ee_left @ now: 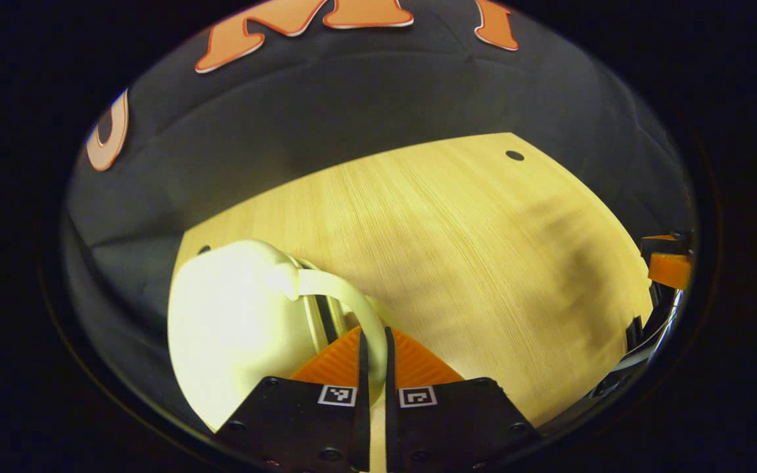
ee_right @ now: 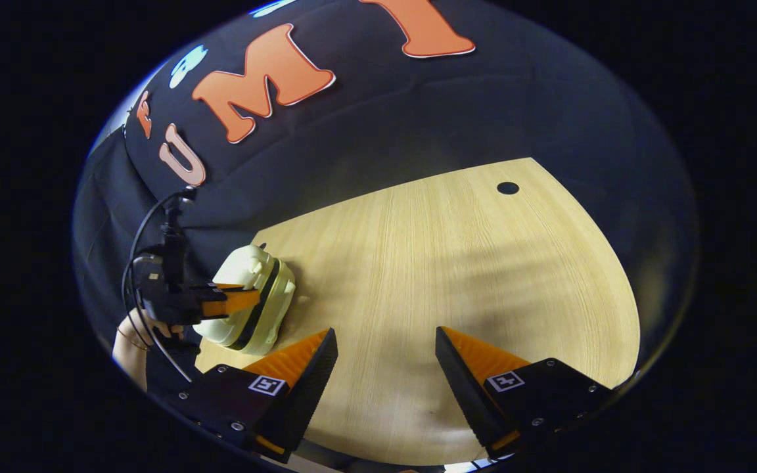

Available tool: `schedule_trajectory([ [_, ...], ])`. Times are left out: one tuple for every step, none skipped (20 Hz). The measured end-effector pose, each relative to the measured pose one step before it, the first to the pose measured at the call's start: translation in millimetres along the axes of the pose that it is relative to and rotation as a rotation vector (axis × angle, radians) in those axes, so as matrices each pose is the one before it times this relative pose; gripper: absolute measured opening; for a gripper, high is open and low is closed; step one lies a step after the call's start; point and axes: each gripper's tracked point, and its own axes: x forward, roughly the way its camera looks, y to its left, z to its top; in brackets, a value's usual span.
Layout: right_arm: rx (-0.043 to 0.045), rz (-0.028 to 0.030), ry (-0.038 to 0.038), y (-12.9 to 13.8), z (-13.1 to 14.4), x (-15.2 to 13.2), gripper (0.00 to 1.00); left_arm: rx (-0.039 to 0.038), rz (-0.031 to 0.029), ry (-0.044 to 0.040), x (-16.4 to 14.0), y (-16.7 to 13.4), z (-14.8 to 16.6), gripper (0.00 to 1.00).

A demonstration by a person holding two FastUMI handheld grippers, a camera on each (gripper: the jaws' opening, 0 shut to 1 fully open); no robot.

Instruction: First open the suitcase, pack the skin care products into it, and then close the suitcase.

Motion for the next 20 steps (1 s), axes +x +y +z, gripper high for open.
schedule_trajectory([
  [0.00284, -0.00217, 0.00508, -2.62, -3.6, -1.94, 0.96, -0.00853, -0.00721, 0.02275, 14.19, 1.65, -4.04, 0.1],
  [0.00374, -0.00282, 0.00372, -3.62, -2.22, -1.15, 0.96, -0.00851, -0.00203, 0.01624, 6.61, 2.79, -3.76, 0.09],
  [0.00281, -0.00384, 0.00311, -2.48, -2.03, -0.12, 0.96, -0.00797, 0.00046, 0.00934, 3.27, 4.67, -0.79, 0.1],
  [0.00204, -0.00338, 0.00214, -1.48, -0.74, -0.7, 0.95, -0.01036, -0.00405, 0.00677, 1.5, 4.49, 1.72, 0.1],
  [0.00022, -0.00284, 0.00369, -1.0, -0.61, 0.72, 0.96, -0.01082, -0.00485, 0.00665, 2.48, 4.63, 2.47, 0.1],
  [-0.00013, -0.00176, -0.00002, -0.25, 0.71, 0.5, 0.95, -0.01009, -0.00096, 0.00279, 1.74, 4.93, 3.95, 0.13],
  [0.0, 0.00479, 0.00042, 1.06, 0.53, -0.27, 0.96, -0.00786, 0.00206, 0.00878, 5.93, -3.99, -2.64, 0.13],
  [-0.00096, 0.00395, 0.0001, 1.62, 1.41, 0.88, 0.96, -0.01192, -0.00093, -0.00326, -0.31, 3.14, -1.12, 0.17],
  [-0.00535, 0.0015, -0.00103, 2.84, 1.45, 1.72, 0.96, -0.01617, 0.00794, 0.00167, -1.47, 2.54, 3.35, 0.17],
  [-0.00975, 0.00311, 0.00072, 2.49, 0.89, 1.6, 0.96, -0.01504, 0.00235, -0.00224, 1.2, -1.27, -3.29, 0.21],
  [-0.0106, 0.00077, -0.00048, 1.37, 0.36, -0.63, 0.96, -0.01197, -0.02125, 0.00315, 0.49, -6.78, -0.61, 0.31],
  [-0.01432, 0.00004, 0.00282, 2.02, 0.75, 2.06, 0.96, -0.00585, -0.0372, 0.00575, -0.79, -9.38, -1.72, 0.5],
  [-0.019, -0.00593, 0.00368, 1.28, 0.93, 1.3, 0.96, 0.00281, -0.01503, 0.00152, -6.01, -5.02, 1.27, 0.69],
  [-0.01779, -0.00789, -0.00043, 1.54, 3.35, 1.6, 0.96, 0.00315, -0.00164, -0.01601, -6.09, -3.24, 4.57, 0.88],
  [-0.01706, -0.00646, -0.00173, 2.73, 3.79, 0.68, 0.96, 0.00029, 0.00599, -0.02549, -6.19, -3.28, 6.35, 0.98],
  [-0.01544, -0.00501, -0.01079, 2.64, 6.47, -0.88, 0.96, -0.00438, 0.00311, -0.02944, -7.81, -0.81, 6.12, 0.98],
  [-0.01371, -0.00855, -0.02026, 3.77, 8.8, -0.91, 0.96, -0.01038, -0.00016, -0.04558, -9.4, -1.33, 11.61, 0.98],
  [-0.01767, -0.01253, -0.0269, 2.87, 11.05, -1.06, 0.96, -0.01152, 0.00338, -0.0519, -9.62, -0.29, 12.01, 0.98],
  [-0.01927, -0.01644, -0.03212, 1.62, 9.62, -4.94, 0.96, -0.00755, 0.03634, -0.05663, -12.8, 6.51, 16.18, 0.98],
  [-0.01871, -0.01593, -0.03415, 2.41, 11.95, -3.67, 0.96, 0.0035, 0.0419, -0.0587, -14.42, 10.69, 20.62, 0.97],
])
